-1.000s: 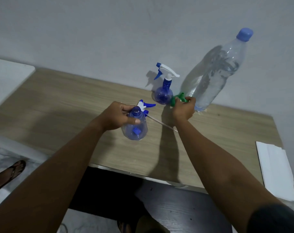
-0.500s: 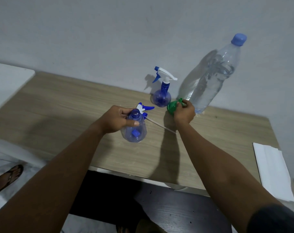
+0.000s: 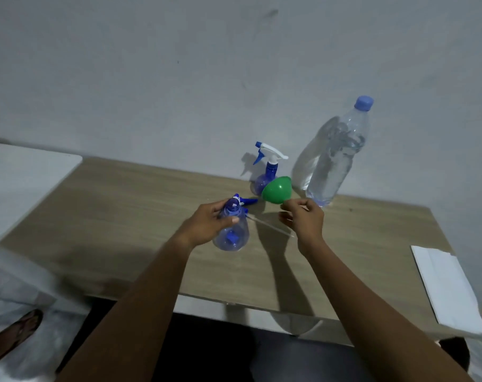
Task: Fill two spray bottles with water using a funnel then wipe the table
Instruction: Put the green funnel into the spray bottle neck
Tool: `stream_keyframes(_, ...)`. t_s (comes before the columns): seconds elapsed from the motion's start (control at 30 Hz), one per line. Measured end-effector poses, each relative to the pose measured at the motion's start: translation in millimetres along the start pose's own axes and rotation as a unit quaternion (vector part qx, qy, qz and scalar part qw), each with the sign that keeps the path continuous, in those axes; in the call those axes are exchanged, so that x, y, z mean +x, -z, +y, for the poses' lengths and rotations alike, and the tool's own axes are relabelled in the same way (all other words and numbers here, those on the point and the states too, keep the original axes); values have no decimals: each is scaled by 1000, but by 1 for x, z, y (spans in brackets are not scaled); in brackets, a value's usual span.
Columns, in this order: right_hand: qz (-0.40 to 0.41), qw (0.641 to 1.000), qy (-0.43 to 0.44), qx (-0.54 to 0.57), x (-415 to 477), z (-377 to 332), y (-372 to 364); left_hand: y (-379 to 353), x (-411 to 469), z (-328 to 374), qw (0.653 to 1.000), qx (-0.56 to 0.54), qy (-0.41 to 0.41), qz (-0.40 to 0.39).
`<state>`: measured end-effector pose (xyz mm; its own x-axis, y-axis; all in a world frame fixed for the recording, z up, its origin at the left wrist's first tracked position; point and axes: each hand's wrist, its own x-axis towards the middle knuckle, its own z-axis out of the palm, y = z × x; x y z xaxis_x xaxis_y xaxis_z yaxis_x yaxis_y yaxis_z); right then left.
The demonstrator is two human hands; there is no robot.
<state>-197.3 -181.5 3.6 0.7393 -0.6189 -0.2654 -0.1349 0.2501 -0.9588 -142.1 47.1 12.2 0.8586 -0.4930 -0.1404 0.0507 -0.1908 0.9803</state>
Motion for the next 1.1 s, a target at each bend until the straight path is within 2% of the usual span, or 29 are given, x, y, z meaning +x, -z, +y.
stream_keyframes(0.2, -113, 985, -82, 102, -17, -5, 6, -2, -2, -2, 1000, 0, -9, -13)
stream_keyframes(0.47, -193, 967, -105, 130, -18, -15, -3, 3, 2, -6, 1000, -11, 7, -21)
stream_keyframes(0.77, -236, 971, 47, -17, -27, -40, -32, 5, 5, -9, 999, -20, 26, -29)
stream_keyframes(1.1, -271, 931, 188, -153, -26, -33, -48, 5, 7, -12, 999, -32, 14, -35)
